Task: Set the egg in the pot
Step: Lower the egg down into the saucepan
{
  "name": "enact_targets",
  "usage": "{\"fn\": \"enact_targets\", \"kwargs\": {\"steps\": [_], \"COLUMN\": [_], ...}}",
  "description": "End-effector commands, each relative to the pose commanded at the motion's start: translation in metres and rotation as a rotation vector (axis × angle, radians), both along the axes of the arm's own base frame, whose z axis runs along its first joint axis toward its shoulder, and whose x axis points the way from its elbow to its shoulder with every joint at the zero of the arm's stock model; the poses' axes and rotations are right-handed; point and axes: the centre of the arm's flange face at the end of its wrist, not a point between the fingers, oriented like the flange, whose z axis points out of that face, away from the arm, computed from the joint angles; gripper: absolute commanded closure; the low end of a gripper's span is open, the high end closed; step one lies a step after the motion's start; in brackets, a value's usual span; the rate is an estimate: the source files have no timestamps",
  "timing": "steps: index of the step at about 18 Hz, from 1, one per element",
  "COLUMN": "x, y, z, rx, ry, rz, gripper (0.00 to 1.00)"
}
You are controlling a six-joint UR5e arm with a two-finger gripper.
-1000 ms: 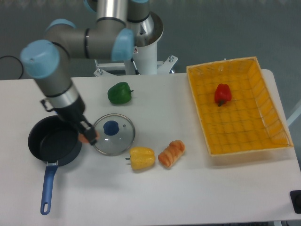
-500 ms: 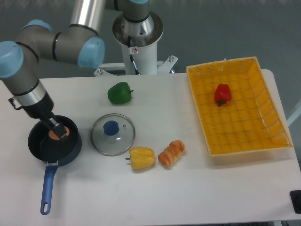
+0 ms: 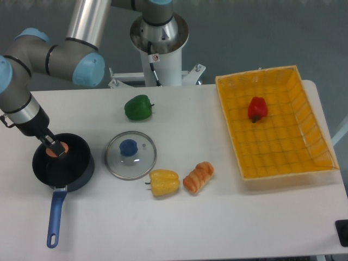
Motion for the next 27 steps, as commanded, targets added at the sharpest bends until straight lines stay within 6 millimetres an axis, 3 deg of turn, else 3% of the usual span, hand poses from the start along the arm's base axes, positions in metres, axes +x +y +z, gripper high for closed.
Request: {"fn": "enact_targets", "kwargs": {"steps": [13,27], "x": [-0.025,-0.014], "y": [0.006,0.011], "z": [-0.032,-0.052], "rx": [-0.049,-0.062], "ry": [-0.028,-0.077], "rz": [-0.02,-0.023], "gripper": [0.6,0.59]}}
